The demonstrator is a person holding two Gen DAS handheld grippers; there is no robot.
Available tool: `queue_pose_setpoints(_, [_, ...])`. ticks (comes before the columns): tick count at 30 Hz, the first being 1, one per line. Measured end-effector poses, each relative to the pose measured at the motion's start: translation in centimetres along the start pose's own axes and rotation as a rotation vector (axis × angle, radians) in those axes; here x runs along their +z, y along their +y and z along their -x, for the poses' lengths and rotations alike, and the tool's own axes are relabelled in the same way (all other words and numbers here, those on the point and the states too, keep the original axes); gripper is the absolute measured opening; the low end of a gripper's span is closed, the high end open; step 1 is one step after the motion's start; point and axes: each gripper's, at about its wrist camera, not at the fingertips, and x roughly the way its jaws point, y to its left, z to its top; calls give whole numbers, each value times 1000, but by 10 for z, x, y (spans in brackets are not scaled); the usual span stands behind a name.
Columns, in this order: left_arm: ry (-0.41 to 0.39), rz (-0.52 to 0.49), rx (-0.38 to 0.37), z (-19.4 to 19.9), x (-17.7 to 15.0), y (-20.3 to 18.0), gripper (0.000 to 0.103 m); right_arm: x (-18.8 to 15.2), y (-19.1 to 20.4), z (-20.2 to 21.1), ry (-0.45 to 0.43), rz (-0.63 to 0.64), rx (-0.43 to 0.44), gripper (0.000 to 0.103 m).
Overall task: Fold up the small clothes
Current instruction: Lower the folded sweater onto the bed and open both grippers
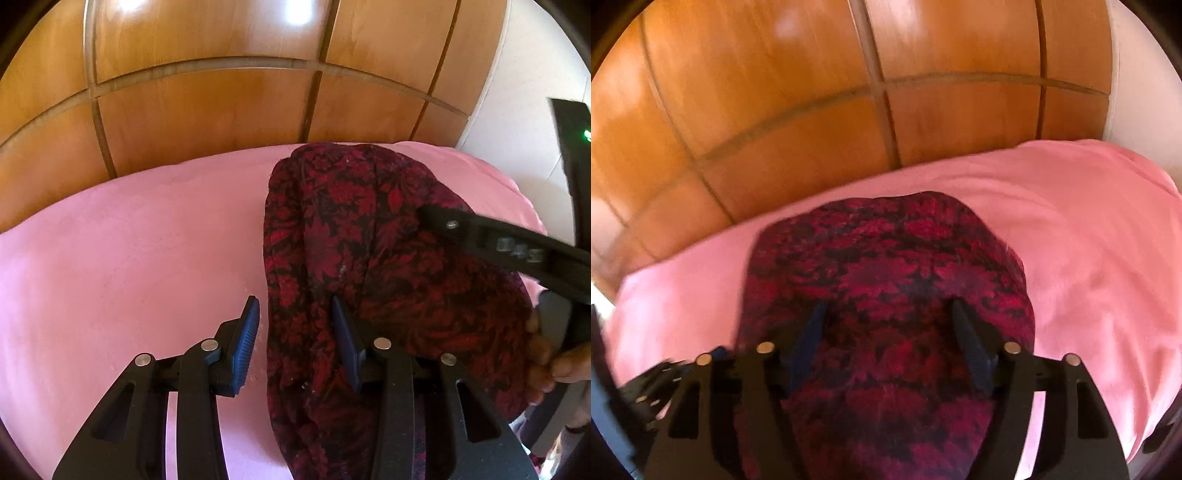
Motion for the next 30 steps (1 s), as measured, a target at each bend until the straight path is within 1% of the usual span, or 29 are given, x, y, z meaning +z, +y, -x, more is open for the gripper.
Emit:
queue_pose_setpoints(2, [-25, -4, 17, 9, -9, -2, 40, -2, 1, -2, -4, 23, -15, 75])
queue_pose_setpoints(3, [-32, 10, 11, 10, -10, -1, 40, -6, 1, -1, -15, 39, -24, 75])
queue_pose_setpoints(4, [-37, 35, 1, 13, -13, 2, 40, -11, 2, 4, -39, 40, -18, 75])
queue_pose_setpoints(5, [-44, 48, -5, 14, -13, 2, 40, -15, 0, 10, -64, 29, 3, 77])
queue_pose_setpoints(6, [-56, 57, -10, 17, -13, 1, 42, -15, -4, 16, -85, 21, 23, 83])
queue_pose_setpoints(7, [-71, 52, -3, 22, -14, 0, 48, -18, -7, 24, -107, 18, 37, 85])
queue_pose_setpoints(9, [-91, 35, 30, 30, -16, -3, 56, -24, -9, 42, -145, -3, 42, 89])
queue_pose_setpoints(14, [-99, 64, 34, 42, -19, 4, 57, -52, -27, 76, -187, -121, 49, 90])
queue_pose_setpoints(17, [-104, 58, 58, 44, -19, 5, 57, -70, -31, 93, -192, -142, 34, 90])
queue_pose_setpoints(19, [-77, 62, 81, 37, -22, 8, 57, -77, -26, 101, -193, -141, 2, 90])
queue_pose_setpoints(20, [-54, 85, 71, 32, -23, 13, 57, -79, -21, 101, -175, -132, -15, 90])
queue_pose_setpoints(21, [-42, 108, 69, 29, -23, 17, 57, -85, -16, 92, -133, -108, -33, 90])
queue_pose_setpoints(22, [-37, 115, 69, 29, -23, 19, 57, -89, -14, 83, -114, -99, -43, 90])
queue_pose_setpoints(23, [-42, 115, 68, 31, -23, 19, 57, -94, -13, 78, -112, -100, -35, 90])
queue_pose_setpoints(24, [-64, 106, 79, 38, -25, 19, 57, -96, -12, 78, -121, -103, -38, 90])
queue_pose_setpoints(26, [-86, 99, 97, 49, -29, 19, 65, -94, -13, 86, -143, -129, -39, 90])
queue_pose_setpoints(27, [-105, 100, 102, 55, -30, 20, 73, -93, -13, 92, -160, -139, -31, 91])
queue_pose_setpoints(28, [-125, 103, 109, 61, -32, 21, 75, -93, -12, 95, -176, -141, -26, 91])
queue_pose_setpoints(30, [-147, 111, 123, 73, -36, 24, 75, -93, -8, 106, -207, -135, -52, 94])
